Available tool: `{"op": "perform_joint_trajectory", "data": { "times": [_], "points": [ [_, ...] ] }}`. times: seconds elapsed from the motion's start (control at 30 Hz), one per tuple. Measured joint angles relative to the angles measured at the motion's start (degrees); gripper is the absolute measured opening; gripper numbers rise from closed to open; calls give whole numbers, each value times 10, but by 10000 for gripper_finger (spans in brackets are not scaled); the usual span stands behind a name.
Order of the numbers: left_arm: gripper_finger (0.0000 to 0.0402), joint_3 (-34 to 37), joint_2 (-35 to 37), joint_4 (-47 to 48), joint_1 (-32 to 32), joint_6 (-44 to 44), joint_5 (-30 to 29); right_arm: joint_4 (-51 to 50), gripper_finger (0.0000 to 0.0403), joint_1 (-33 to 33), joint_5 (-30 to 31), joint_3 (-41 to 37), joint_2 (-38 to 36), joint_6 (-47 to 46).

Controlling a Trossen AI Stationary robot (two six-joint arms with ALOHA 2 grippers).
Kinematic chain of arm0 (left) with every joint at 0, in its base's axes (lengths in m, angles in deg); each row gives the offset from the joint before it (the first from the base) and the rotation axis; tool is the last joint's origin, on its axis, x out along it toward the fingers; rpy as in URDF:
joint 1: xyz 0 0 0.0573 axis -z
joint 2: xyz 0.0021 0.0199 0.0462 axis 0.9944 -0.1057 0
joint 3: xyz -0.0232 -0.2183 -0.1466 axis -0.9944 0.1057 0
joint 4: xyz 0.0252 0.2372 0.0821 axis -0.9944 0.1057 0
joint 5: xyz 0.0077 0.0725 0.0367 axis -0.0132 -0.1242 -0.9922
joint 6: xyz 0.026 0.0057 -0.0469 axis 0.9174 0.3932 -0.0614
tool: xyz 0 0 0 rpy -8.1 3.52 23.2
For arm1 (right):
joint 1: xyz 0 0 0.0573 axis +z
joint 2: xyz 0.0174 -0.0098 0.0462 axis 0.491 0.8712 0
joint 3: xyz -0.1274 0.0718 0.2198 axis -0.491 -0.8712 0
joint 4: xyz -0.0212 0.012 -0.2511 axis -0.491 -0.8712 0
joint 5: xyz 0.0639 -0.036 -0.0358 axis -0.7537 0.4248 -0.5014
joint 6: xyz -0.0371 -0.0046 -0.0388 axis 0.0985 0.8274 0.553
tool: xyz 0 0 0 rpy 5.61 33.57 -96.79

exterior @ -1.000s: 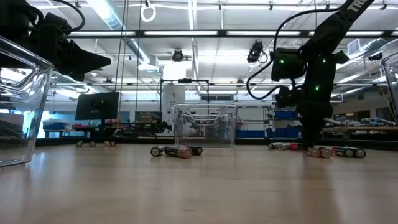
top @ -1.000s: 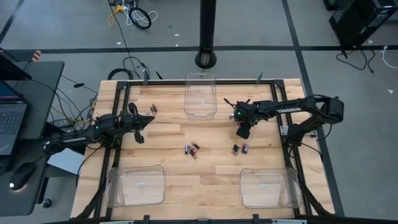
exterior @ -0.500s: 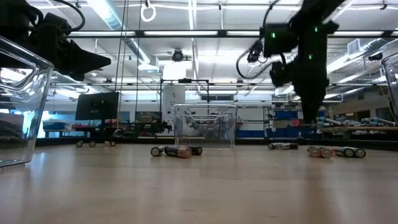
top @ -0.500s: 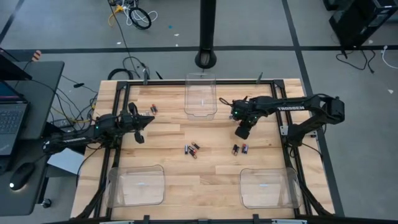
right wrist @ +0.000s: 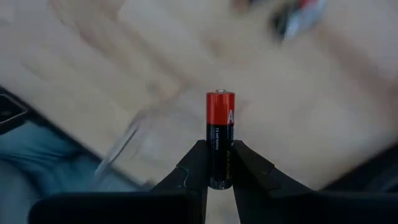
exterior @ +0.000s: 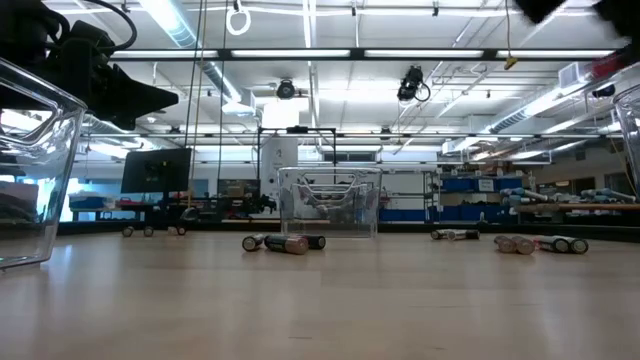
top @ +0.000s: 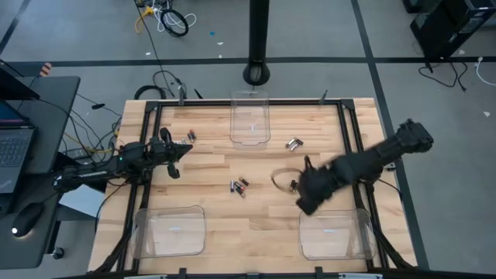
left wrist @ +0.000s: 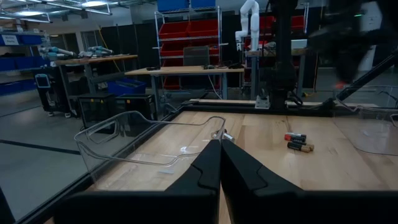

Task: Sort batteries
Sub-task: Put the red battery into the bottom right transparent bin

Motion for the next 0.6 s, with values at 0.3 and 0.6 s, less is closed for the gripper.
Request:
{"op": "perform_joint_trajectory", "data": {
  "times": [0.3, 0.6],
  "points": [
    [17, 0, 0, 0, 0, 0, 0, 27, 58, 203, 54, -1, 30, -383],
    [17, 0, 0, 0, 0, 0, 0, 32, 58, 217, 74, -2, 91, -475]
  ]
}}
